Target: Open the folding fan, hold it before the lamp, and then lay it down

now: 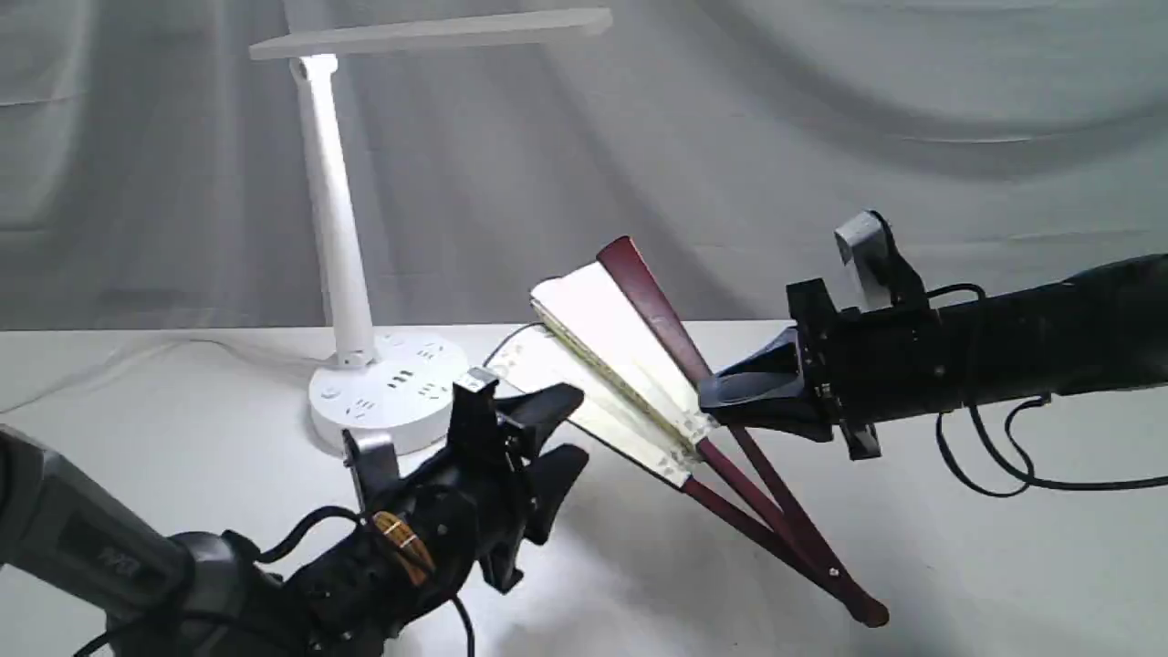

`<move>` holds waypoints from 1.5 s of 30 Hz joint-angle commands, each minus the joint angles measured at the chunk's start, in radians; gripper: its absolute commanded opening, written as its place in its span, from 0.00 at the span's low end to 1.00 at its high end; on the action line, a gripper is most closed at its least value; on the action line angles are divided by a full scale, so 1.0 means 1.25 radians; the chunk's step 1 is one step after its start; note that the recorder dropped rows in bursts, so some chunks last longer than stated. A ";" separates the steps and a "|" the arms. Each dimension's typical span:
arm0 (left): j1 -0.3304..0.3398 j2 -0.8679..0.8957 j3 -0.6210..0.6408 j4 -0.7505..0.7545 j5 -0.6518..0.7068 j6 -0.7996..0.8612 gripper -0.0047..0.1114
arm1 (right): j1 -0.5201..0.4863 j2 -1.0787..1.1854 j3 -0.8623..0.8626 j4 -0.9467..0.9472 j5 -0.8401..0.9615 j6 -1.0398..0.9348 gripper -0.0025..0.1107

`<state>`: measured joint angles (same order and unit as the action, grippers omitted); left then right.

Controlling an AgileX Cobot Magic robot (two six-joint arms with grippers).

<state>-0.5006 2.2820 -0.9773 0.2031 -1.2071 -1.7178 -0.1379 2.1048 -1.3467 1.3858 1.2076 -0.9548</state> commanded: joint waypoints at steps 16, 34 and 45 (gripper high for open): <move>0.002 0.010 -0.069 0.001 0.056 -0.004 0.49 | 0.000 -0.011 -0.004 0.027 0.011 -0.011 0.02; 0.002 0.010 -0.069 0.011 0.069 -0.005 0.17 | 0.000 -0.011 -0.004 0.035 0.011 -0.011 0.02; 0.002 0.010 -0.069 0.011 0.010 0.009 0.04 | 0.000 -0.011 -0.004 0.035 0.011 -0.008 0.02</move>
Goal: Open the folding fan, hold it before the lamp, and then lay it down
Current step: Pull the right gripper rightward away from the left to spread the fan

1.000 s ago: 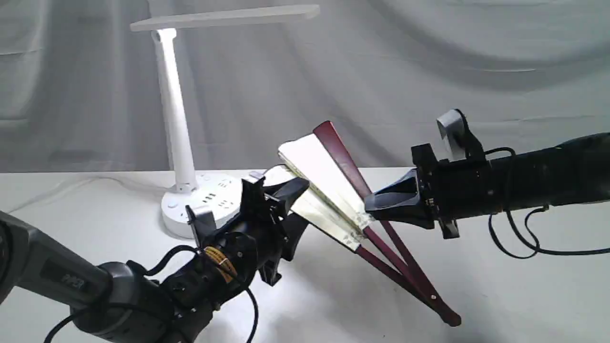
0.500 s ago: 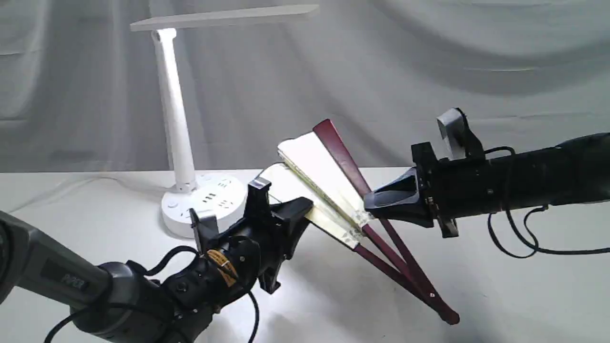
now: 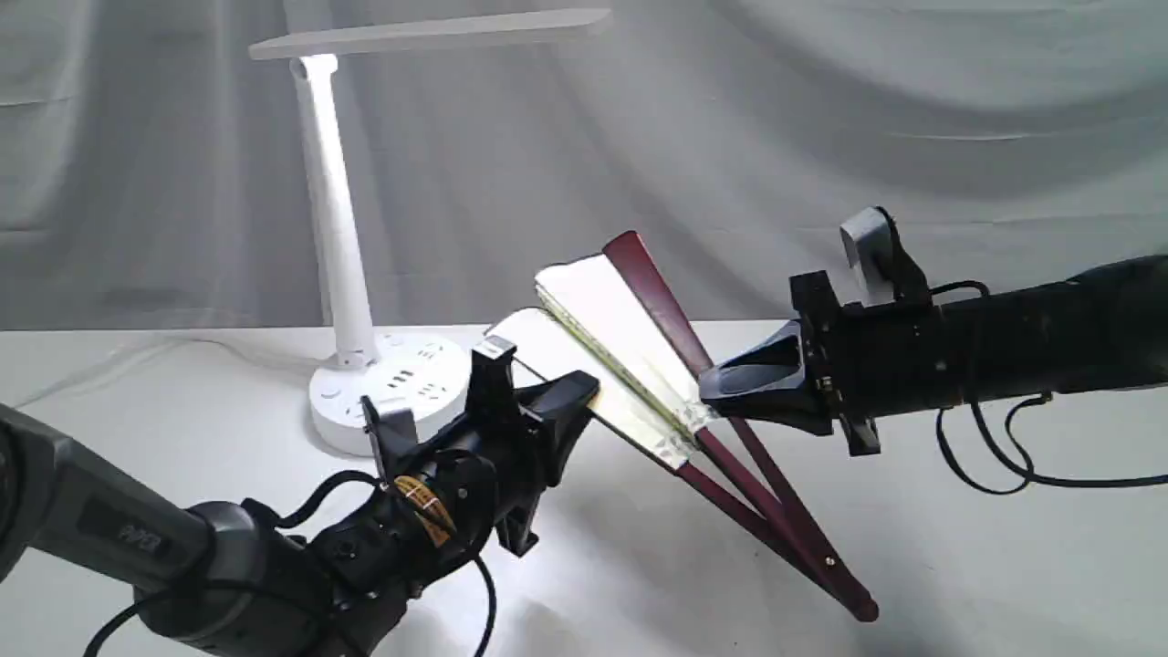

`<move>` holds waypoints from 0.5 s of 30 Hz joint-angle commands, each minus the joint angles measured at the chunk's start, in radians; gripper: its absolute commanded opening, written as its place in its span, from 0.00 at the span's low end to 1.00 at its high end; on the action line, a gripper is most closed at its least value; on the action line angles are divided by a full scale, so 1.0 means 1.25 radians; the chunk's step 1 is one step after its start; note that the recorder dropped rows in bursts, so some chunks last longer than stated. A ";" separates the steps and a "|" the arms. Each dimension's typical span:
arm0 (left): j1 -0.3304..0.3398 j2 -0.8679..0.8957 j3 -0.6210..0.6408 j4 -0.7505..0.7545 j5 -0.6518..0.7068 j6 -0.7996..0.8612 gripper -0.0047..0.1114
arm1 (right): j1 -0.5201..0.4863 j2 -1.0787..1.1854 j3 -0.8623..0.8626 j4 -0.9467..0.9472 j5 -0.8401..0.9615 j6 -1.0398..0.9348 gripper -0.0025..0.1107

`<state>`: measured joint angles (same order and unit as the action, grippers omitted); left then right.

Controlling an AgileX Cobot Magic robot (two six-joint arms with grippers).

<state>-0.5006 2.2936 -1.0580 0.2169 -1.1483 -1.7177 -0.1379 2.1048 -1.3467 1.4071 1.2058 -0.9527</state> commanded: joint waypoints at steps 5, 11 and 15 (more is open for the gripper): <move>0.002 0.000 -0.005 -0.010 -0.058 0.018 0.04 | 0.000 -0.011 -0.004 0.018 0.012 -0.006 0.04; 0.002 0.000 -0.005 -0.003 -0.058 0.018 0.04 | 0.000 -0.011 -0.004 0.018 0.012 0.003 0.27; 0.002 0.000 -0.005 0.009 -0.058 0.017 0.04 | 0.000 -0.011 -0.004 0.042 0.012 0.003 0.37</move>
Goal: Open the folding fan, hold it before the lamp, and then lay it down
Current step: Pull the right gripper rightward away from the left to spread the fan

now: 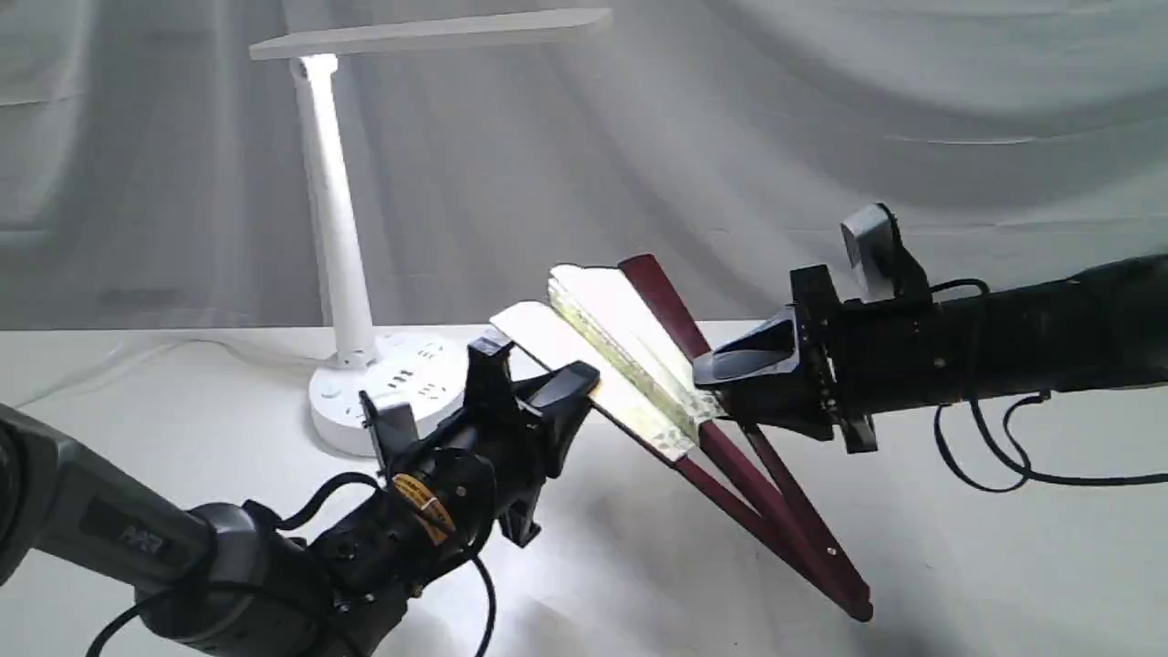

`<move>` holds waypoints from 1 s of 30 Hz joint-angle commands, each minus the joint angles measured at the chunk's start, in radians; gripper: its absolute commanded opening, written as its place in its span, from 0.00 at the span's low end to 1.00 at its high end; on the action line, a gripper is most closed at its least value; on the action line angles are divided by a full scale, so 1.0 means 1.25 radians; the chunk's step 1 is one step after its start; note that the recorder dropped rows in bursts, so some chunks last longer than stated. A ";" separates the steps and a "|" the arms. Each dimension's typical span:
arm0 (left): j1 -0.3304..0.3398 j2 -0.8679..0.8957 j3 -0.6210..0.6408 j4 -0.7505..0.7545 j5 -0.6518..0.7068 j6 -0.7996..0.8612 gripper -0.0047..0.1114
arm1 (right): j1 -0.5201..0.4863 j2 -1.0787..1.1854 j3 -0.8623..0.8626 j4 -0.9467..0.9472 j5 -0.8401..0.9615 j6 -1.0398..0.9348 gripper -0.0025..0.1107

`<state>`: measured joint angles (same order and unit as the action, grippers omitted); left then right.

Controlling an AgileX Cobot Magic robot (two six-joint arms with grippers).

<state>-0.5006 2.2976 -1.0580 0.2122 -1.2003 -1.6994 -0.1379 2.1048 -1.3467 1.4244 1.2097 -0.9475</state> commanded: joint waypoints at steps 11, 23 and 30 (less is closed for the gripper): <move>0.002 -0.003 -0.005 0.042 -0.017 -0.001 0.04 | 0.000 0.049 -0.004 0.156 0.009 0.001 0.38; 0.002 -0.003 -0.005 0.055 -0.017 -0.003 0.04 | 0.000 0.072 -0.004 0.211 0.009 -0.013 0.28; 0.002 -0.003 -0.005 0.069 -0.017 -0.005 0.04 | 0.000 0.072 -0.004 0.211 0.009 -0.034 0.10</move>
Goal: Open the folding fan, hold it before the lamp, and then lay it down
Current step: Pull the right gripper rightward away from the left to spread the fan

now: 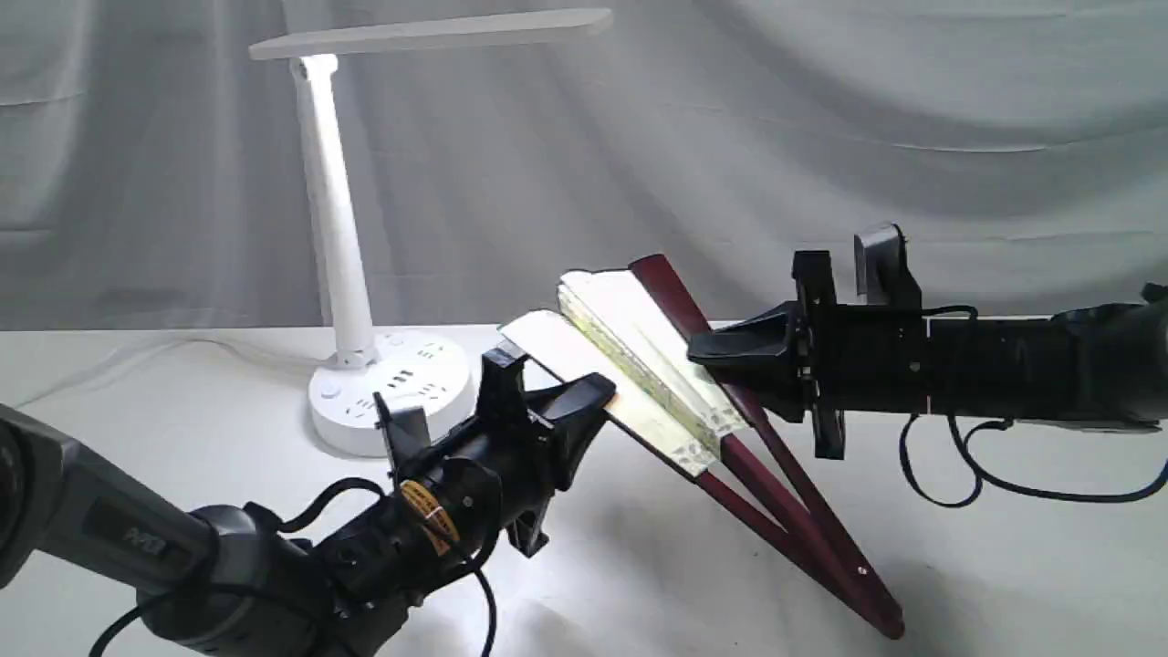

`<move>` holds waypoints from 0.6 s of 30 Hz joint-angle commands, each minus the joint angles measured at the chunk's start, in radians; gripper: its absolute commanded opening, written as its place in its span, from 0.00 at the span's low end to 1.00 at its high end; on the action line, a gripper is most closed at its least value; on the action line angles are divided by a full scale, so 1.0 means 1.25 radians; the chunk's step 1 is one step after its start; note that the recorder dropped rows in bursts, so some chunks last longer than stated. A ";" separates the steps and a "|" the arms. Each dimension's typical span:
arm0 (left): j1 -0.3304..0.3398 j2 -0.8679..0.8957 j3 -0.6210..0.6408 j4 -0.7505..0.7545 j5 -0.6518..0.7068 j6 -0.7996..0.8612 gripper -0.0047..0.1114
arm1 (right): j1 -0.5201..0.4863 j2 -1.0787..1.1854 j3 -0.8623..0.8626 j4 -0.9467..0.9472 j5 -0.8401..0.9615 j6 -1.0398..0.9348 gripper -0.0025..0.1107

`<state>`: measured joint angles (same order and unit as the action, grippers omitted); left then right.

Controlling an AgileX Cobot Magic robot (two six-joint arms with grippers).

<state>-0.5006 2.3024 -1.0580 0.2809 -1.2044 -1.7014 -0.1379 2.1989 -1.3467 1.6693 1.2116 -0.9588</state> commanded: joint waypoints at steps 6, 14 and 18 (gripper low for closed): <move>0.002 -0.007 -0.005 0.014 -0.013 -0.023 0.04 | -0.002 -0.003 -0.004 0.010 0.008 -0.029 0.02; 0.002 -0.007 -0.005 -0.020 -0.013 -0.036 0.04 | -0.019 -0.003 -0.004 0.010 0.008 -0.029 0.02; 0.002 -0.007 -0.005 -0.037 -0.013 -0.040 0.04 | -0.060 -0.003 -0.004 0.007 0.008 -0.029 0.02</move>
<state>-0.5006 2.3031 -1.0597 0.2700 -1.2044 -1.7340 -0.1861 2.2012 -1.3467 1.6693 1.2134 -0.9761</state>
